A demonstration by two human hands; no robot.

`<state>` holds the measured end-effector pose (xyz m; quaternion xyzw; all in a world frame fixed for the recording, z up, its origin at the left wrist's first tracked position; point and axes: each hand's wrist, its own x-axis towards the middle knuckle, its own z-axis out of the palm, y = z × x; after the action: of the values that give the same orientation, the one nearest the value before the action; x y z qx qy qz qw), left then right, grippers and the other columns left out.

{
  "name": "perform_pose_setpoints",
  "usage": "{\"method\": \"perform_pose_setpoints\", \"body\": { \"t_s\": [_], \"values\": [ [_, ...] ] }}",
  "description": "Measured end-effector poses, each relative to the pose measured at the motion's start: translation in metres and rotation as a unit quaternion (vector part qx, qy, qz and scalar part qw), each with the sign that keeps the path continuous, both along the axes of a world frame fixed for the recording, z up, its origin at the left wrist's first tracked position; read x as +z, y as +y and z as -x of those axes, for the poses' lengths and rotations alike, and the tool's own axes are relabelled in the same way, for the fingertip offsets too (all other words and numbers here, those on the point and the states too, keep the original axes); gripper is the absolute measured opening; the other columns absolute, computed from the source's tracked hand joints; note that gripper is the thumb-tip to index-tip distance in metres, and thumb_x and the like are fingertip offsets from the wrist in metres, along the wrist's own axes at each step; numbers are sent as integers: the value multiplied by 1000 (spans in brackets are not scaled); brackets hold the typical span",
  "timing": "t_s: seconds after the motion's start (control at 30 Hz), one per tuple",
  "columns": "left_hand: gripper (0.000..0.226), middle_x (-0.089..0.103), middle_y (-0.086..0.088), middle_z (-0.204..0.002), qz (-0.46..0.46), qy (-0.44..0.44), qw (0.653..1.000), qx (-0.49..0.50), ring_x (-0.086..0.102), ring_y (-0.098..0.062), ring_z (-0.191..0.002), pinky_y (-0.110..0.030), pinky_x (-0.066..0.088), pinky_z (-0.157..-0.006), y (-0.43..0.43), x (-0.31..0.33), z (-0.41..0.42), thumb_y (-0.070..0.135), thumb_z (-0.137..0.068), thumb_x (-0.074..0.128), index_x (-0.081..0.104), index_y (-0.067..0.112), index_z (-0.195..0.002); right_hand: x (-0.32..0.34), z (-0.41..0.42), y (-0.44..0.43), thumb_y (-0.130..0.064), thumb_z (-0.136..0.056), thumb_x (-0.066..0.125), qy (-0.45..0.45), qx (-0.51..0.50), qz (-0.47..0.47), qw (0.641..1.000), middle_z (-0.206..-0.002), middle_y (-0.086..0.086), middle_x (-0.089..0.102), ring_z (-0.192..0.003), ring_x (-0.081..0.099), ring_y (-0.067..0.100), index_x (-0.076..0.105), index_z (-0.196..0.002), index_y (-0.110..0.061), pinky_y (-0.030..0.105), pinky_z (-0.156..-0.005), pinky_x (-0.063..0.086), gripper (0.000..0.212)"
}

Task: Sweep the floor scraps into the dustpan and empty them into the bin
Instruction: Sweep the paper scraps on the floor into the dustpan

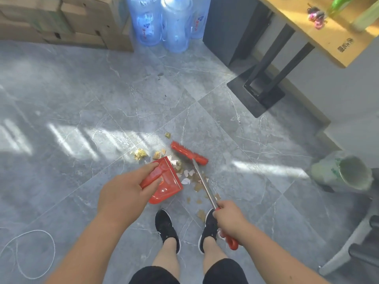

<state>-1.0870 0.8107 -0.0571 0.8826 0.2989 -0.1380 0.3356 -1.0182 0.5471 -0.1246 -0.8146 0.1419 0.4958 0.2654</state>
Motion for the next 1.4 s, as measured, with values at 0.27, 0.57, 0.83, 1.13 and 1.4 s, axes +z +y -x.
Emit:
{"method": "perform_pose_setpoints", "body": {
  "t_s": [0.27, 0.57, 0.83, 1.13, 1.4],
  "values": [
    [36, 72, 22, -90, 28, -42, 993, 104, 65, -2, -88, -36, 54, -80, 24, -1, 42, 55, -85, 67, 60, 65, -118, -34, -72, 113, -3, -94, 42, -65, 162, 2, 985, -65, 15, 58, -44, 57, 27, 55, -93, -2, 29, -40, 47, 12],
    [35, 64, 40, -94, -7, -32, 978, 207, 62, 3, -97, -27, 50, -83, -7, -25, 101, 52, -84, 70, 59, 69, -112, -120, -84, 107, -2, -95, 44, -40, 322, 8, 946, -70, 20, 56, -53, 58, 34, 60, -101, 2, 46, -49, 56, 18],
    [41, 60, 38, -92, -30, -20, 965, 259, 59, -6, -87, -11, 38, -69, -63, -5, 122, 39, -88, 72, 54, 72, -105, -75, -62, -67, -3, -95, 39, -12, 451, 86, 888, -74, 6, 57, -55, 54, 18, 58, -122, -17, 30, -47, 52, 36],
    [37, 73, 16, -107, -51, -13, 963, 266, 65, -16, -93, -36, 49, -78, -85, 21, 119, 51, -85, 71, 63, 59, -120, -20, -79, -113, -6, -93, 42, -5, 385, 46, 922, -78, 10, 56, -60, 53, 26, 63, -118, -15, 33, -49, 54, 34],
    [43, 73, 15, -102, -76, -25, 976, 204, 66, -21, -97, -41, 52, -83, -59, 25, 116, 60, -81, 61, 62, 55, -124, -1, -33, -25, -1, -90, 43, 51, 137, -98, 984, -74, 16, 39, -34, 36, 18, 60, -105, -9, 19, -43, 23, 24]
  ]
}}
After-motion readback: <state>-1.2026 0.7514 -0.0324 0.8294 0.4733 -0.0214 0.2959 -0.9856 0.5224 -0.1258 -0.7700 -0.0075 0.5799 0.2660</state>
